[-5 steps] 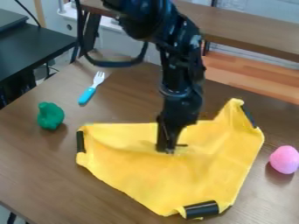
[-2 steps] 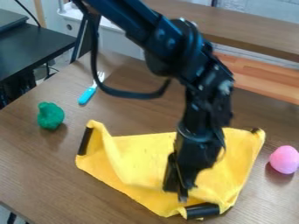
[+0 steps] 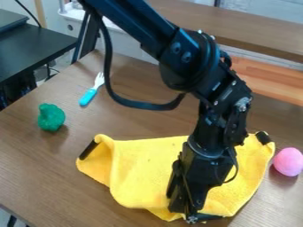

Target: Fold the cloth from bottom right to left

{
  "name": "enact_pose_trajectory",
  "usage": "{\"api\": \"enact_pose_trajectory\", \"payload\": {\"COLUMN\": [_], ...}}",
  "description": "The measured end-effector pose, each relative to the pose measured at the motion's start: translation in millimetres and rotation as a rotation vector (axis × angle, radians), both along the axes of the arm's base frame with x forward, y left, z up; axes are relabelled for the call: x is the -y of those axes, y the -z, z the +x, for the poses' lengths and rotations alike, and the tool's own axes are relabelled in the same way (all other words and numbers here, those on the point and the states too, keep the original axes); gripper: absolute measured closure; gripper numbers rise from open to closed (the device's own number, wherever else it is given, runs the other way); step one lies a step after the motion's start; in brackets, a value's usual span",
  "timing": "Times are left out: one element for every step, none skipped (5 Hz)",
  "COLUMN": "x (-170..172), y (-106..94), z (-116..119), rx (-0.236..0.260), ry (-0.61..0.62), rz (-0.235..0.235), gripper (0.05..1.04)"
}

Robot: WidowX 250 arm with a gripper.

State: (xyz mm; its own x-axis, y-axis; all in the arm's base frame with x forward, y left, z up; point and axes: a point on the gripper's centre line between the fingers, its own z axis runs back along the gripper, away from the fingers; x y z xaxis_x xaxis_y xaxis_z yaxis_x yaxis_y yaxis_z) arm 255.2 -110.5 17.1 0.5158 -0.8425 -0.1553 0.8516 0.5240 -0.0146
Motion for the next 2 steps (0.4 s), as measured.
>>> {"api": "enact_pose_trajectory", "payload": {"x": [-6.0, -16.0], "y": [-21.4, -66.9], "z": [11.8, 22.3], "rx": [0.033, 0.098], "ry": [-0.009, 0.011], "rz": [-0.044, -0.07], "gripper": [0.307, 0.087]}}
